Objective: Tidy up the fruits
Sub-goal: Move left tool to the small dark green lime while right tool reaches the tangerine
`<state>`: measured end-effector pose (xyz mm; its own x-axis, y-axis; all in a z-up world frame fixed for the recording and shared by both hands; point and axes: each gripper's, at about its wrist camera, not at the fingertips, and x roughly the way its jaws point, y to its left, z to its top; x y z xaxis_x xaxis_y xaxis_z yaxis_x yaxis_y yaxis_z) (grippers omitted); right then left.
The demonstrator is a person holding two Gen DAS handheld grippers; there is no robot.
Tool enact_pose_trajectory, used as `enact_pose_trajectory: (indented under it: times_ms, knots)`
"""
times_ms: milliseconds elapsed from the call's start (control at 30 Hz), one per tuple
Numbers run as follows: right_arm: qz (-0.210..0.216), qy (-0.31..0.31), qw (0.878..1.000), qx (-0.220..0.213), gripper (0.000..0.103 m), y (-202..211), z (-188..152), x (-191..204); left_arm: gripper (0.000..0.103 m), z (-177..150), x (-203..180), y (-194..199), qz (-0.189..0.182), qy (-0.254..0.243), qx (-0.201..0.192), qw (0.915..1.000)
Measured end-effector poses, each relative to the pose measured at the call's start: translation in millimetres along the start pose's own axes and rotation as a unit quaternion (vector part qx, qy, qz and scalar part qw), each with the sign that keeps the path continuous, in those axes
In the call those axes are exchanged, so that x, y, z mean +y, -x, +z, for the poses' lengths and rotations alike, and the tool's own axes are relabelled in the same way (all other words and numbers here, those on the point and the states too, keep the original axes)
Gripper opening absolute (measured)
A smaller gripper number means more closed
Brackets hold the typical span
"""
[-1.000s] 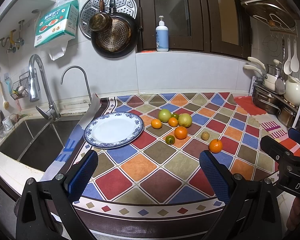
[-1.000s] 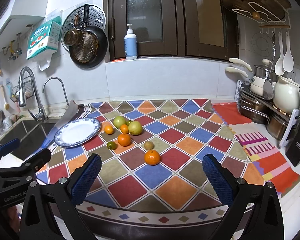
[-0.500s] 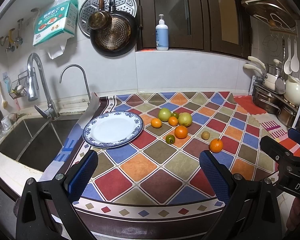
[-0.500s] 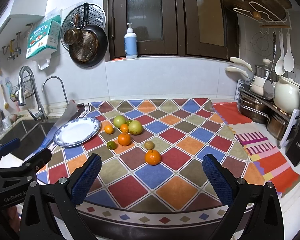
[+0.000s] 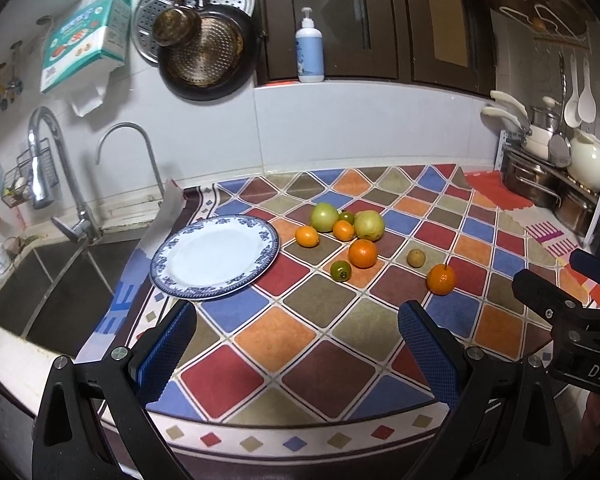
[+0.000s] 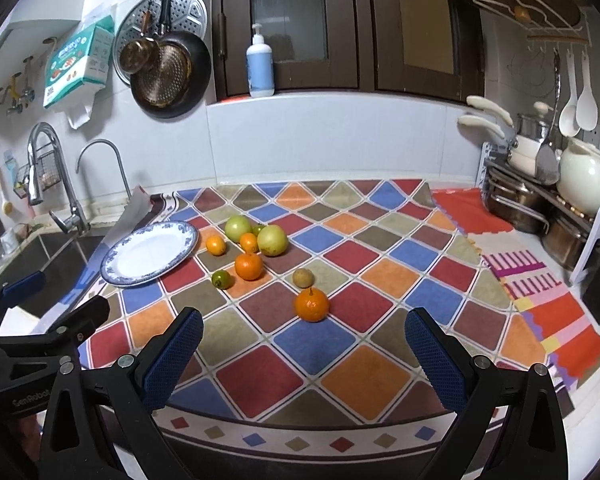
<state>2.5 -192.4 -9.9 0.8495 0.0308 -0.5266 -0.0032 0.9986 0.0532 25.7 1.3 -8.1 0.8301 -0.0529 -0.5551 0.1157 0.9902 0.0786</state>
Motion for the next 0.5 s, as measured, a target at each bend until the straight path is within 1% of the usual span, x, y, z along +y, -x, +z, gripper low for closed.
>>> enact_pose_trajectory:
  times_ms: [133,233,267,333,433,500]
  knots:
    - [-0.006,-0.008,1.0,0.011,0.102,-18,1,2,0.097,6,1,-17,-0.011,-0.018,0.005,0.9998]
    - [-0.009,-0.015,1.0,0.023,0.102,-33,3,2,0.091,12,1,-34,-0.026,-0.03,0.011,0.9992]
    - [-0.011,-0.017,0.999,0.025,0.102,-37,4,2,0.091,14,1,-41,-0.031,-0.035,0.014,0.9988]
    - [-0.019,-0.019,0.999,0.031,0.102,-47,5,2,0.086,18,-1,-54,-0.042,-0.044,0.021,0.9979]
    - [-0.025,-0.021,0.999,0.04,0.101,-62,7,3,0.084,21,-3,-70,-0.051,-0.057,0.031,0.9966]
    - [-0.03,-0.022,0.998,0.047,0.099,-72,7,3,0.082,22,-5,-82,-0.057,-0.063,0.038,0.9956]
